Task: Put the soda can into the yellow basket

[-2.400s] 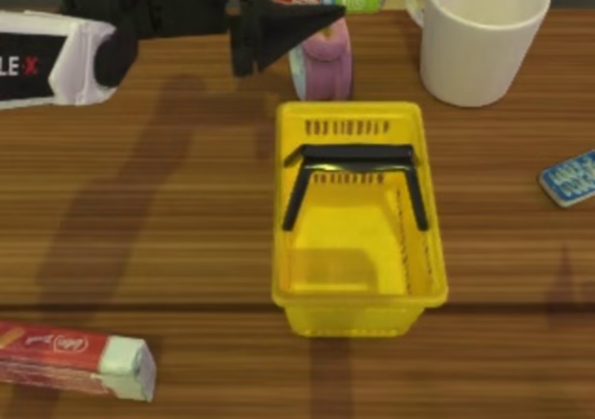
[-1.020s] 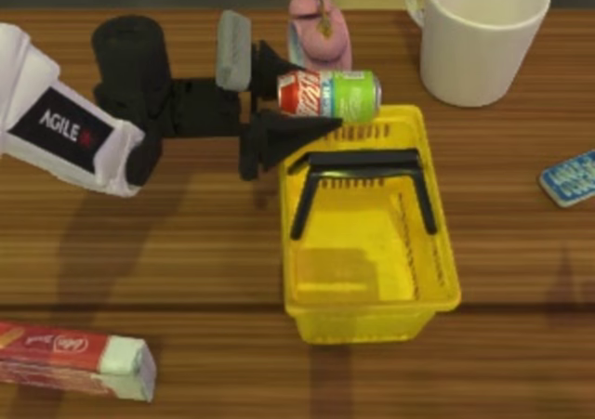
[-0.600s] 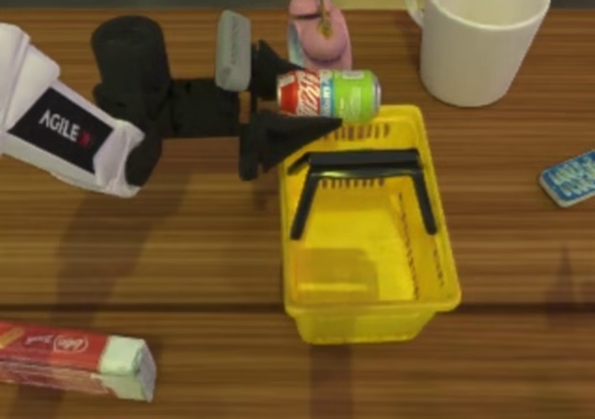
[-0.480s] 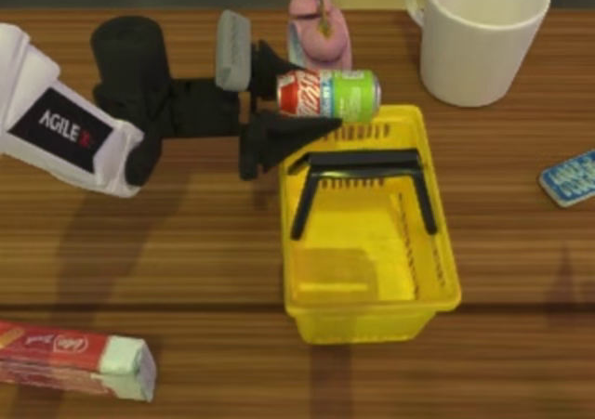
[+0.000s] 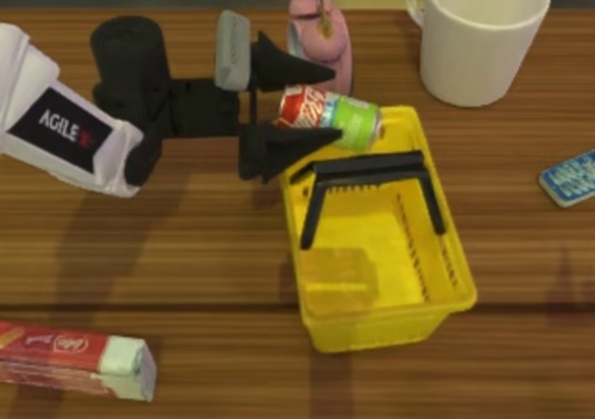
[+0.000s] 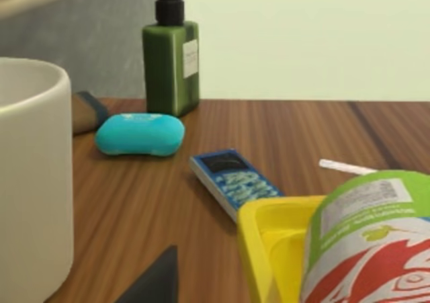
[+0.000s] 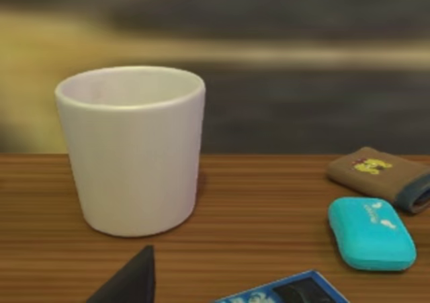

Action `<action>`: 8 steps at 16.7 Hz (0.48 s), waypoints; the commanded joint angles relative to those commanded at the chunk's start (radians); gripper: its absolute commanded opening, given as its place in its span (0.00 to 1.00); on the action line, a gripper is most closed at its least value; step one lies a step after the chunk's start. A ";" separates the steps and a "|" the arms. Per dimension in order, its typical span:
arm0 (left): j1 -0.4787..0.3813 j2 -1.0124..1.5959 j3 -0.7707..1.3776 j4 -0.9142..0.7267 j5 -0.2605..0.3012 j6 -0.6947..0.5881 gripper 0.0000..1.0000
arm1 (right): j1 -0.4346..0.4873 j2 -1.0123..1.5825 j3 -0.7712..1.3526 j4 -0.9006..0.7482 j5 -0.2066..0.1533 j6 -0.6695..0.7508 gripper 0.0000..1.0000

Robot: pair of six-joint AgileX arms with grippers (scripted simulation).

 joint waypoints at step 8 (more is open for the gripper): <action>-0.001 -0.013 -0.001 -0.006 -0.008 -0.003 1.00 | 0.005 0.010 0.010 -0.010 -0.001 -0.006 1.00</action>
